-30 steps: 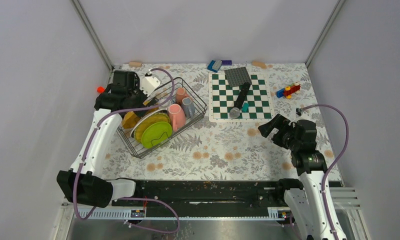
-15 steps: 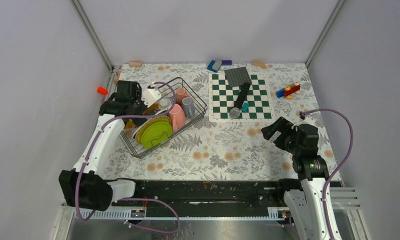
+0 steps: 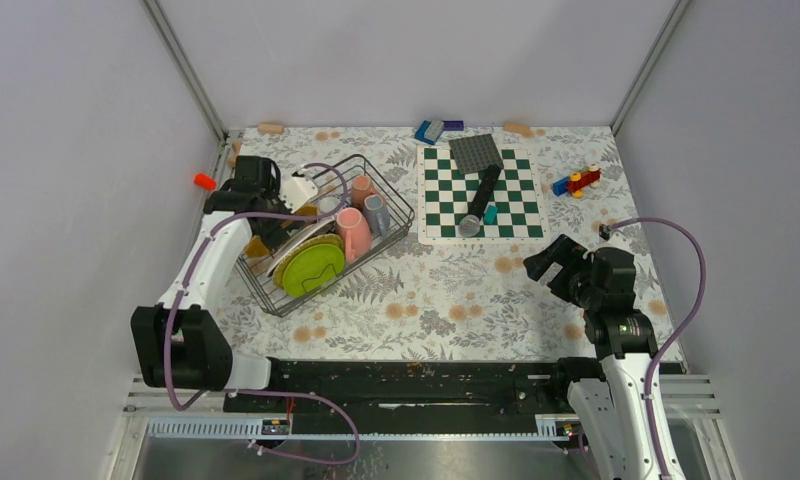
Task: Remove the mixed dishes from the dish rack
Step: Pick up the plate from the dish rack.
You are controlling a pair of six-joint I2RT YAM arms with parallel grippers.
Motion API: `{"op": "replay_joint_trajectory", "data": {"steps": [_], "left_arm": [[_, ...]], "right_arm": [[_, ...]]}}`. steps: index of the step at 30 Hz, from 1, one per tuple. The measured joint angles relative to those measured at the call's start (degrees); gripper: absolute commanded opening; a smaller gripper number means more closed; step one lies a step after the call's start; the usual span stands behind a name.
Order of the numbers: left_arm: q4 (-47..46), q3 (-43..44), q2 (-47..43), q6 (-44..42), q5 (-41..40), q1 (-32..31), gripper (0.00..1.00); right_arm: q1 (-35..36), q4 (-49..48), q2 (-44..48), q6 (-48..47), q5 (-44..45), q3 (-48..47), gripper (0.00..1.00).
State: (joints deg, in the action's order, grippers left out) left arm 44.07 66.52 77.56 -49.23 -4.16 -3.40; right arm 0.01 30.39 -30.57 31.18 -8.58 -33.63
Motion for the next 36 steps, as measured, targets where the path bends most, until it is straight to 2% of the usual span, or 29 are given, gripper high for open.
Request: {"op": "replay_joint_trajectory", "data": {"steps": [4, 12, 18, 22, 36], "left_arm": [[0.09, 1.09, 2.14, -0.31, 1.11, 0.76, 0.71], [0.42, 2.56, 4.15, -0.90, 3.10, 1.07, 0.40], [1.95, 2.71, 4.15, -2.38, 4.11, 1.07, 0.20], [2.49, 2.80, 3.93, -3.58, 4.61, 1.07, 0.02], [5.01, 4.72, 1.49, -4.76, 4.44, 0.28, 0.00]], "right_arm": [[0.00, -0.02, -0.61, 0.17, 0.07, 0.00, 1.00], [0.00, -0.04, -1.05, 0.20, 0.15, -0.02, 1.00], [0.00, -0.04, -1.05, 0.20, 0.44, -0.07, 0.99], [0.00, -0.37, -1.05, 0.17, 0.39, -0.07, 1.00], [0.00, -1.14, -0.76, -0.57, -0.15, -0.07, 1.00]]}}
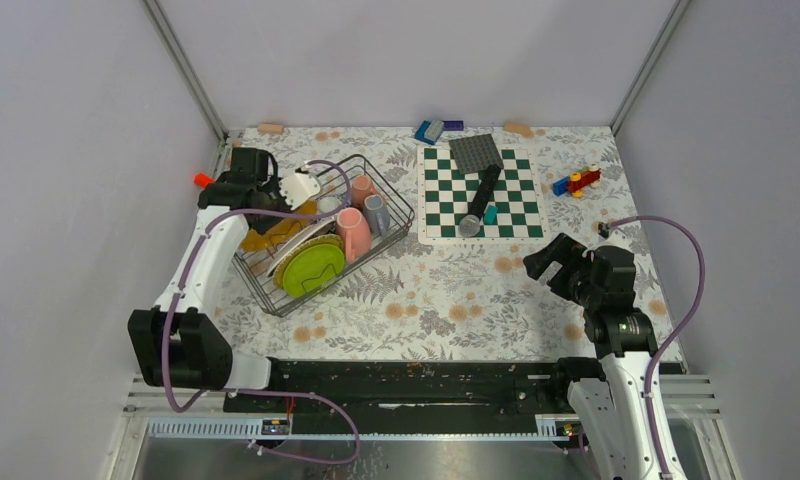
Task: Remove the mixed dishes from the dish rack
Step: Pick up the plate from the dish rack.
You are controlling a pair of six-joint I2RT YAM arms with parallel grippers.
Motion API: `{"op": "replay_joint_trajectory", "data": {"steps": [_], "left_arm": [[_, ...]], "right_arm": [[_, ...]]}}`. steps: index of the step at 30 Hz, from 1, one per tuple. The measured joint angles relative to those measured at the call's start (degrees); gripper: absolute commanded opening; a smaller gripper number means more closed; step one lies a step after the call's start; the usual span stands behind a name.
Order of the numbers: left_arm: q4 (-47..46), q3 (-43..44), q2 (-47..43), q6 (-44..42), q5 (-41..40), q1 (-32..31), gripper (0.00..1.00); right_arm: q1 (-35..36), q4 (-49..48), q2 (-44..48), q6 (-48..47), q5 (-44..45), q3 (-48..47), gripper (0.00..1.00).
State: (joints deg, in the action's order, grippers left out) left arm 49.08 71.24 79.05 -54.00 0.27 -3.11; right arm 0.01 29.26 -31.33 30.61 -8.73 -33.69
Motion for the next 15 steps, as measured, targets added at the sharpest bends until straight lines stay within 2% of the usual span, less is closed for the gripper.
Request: {"op": "replay_joint_trajectory", "data": {"steps": [10, 15], "left_arm": [[0.55, 2.14, -5.18, 0.50, -1.38, -2.12, 0.00], [-1.25, 2.99, -8.98, 4.59, -4.94, -2.64, 0.00]], "right_arm": [[0.00, -0.02, 0.13, -1.31, -1.51, 0.00, 1.00], [0.00, -0.04, 1.77, -1.73, -1.88, -0.02, 0.99]]}}
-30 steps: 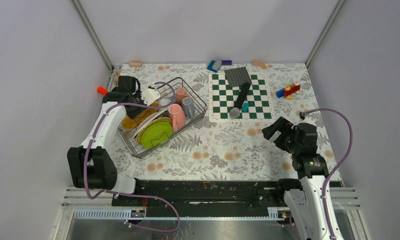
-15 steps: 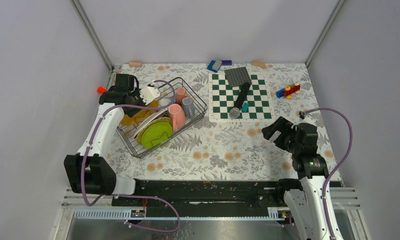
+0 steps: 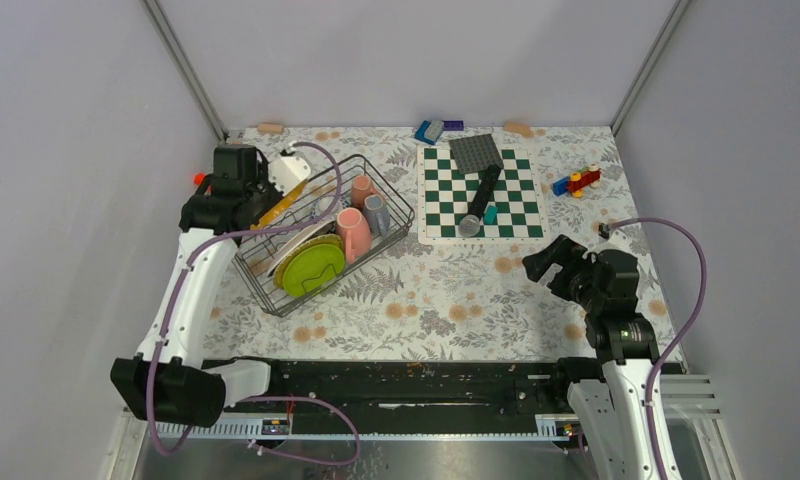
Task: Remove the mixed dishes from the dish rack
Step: Pick up the plate from the dish rack.
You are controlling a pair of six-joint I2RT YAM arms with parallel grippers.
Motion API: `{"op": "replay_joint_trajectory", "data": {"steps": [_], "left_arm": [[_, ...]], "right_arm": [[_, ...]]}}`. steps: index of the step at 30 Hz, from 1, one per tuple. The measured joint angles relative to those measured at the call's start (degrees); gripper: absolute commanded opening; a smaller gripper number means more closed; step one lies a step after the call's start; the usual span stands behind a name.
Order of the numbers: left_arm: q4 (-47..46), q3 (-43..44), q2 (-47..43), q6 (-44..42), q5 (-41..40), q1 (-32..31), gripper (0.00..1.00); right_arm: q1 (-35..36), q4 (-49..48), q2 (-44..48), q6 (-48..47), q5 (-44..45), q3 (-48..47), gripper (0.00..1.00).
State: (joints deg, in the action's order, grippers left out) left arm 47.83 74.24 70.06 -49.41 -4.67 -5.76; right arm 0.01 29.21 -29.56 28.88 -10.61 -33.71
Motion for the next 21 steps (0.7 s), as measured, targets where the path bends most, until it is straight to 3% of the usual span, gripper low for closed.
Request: {"op": "replay_joint_trajectory", "data": {"steps": [12, 16, 21], "left_arm": [[-20.17, 3.08, -5.33, 28.28, -8.37, -0.57, 0.00], [-23.76, 4.46, -7.17, 40.22, -4.13, -0.52, 0.00], [-30.05, 4.20, -8.28, 56.52, 7.50, -0.55, 0.00]], "right_arm": [[0.00, -5.29, 6.01, 1.44, -2.14, 2.23, 0.99], [0.00, -9.01, 8.35, 3.87, -4.04, 6.19, 1.00], [0.00, -15.06, 9.68, 6.56, -7.39, 9.79, 1.00]]}}
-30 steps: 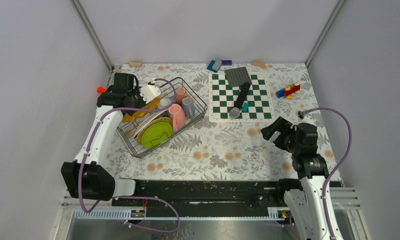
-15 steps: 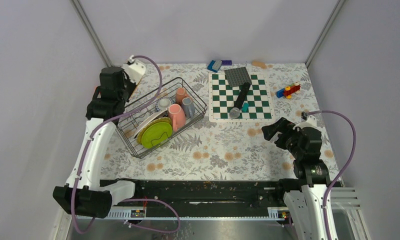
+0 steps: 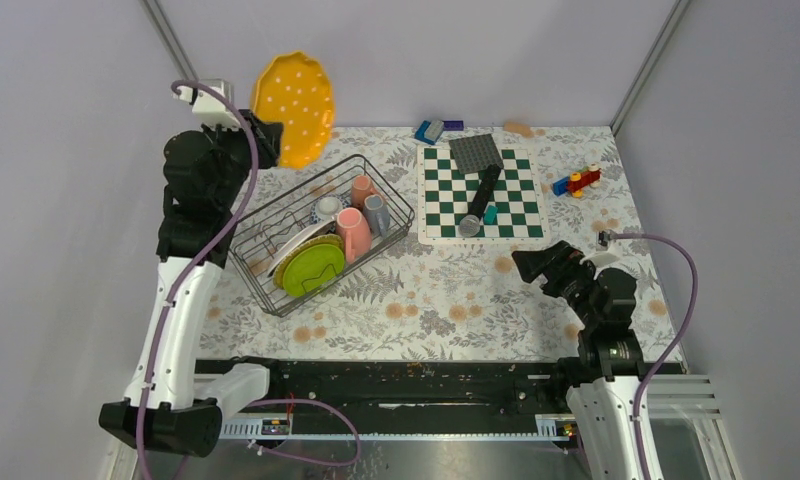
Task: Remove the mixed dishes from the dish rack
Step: Pick up the plate from the dish rack.
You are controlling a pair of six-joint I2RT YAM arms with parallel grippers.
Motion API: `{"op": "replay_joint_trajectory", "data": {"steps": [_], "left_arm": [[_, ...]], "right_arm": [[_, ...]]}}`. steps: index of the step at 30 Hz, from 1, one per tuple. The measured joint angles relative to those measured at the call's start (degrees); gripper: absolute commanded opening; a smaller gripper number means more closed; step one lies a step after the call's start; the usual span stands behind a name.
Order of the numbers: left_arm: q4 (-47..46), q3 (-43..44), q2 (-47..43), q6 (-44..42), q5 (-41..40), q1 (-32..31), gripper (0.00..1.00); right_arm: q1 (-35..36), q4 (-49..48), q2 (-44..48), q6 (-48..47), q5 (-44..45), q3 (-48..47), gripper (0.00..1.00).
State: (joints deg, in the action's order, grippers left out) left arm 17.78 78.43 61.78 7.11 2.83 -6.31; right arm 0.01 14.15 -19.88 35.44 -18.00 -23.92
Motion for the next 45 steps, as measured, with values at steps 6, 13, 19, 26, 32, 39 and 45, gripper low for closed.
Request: {"op": "replay_joint_trajectory", "data": {"steps": [6, 13, 19, 26, 32, 39, 45], "left_arm": [[-23.52, -15.93, -2.47, 22.32, 20.26, -1.07, 0.00], [-31.54, -30.29, 2.78, 33.31, 29.11, -13.38, 0.00], [-31.32, -34.60, 5.84, 33.44, 30.97, -23.30, 0.00], [-34.73, -38.64, 9.66, 34.10, 31.32, -26.97, 0.00], [-36.15, -38.73, 14.73, 34.67, 31.71, -29.77, 0.00], [-39.36, -38.73, 18.23, 36.50, 33.92, -30.60, 0.00], [-40.98, -38.73, 18.23, 36.48, 34.10, -31.34, 0.00]], "right_arm": [[0.00, -15.06, -1.20, 5.55, -6.80, 7.69, 1.00], [0.00, -31.01, -5.46, 10.97, -14.67, 11.54, 1.00], [0.00, -43.43, -10.58, 16.22, -18.45, 15.34, 0.99], [0.22, -51.10, -17.49, 20.31, -21.31, 16.11, 0.97], [3.67, -54.05, -23.43, 21.16, -22.21, 16.11, 0.91], [6.97, -53.99, -29.18, 20.37, -22.08, 16.11, 0.75], [9.70, -56.19, -33.07, 20.68, -22.16, 16.06, 0.45]]}}
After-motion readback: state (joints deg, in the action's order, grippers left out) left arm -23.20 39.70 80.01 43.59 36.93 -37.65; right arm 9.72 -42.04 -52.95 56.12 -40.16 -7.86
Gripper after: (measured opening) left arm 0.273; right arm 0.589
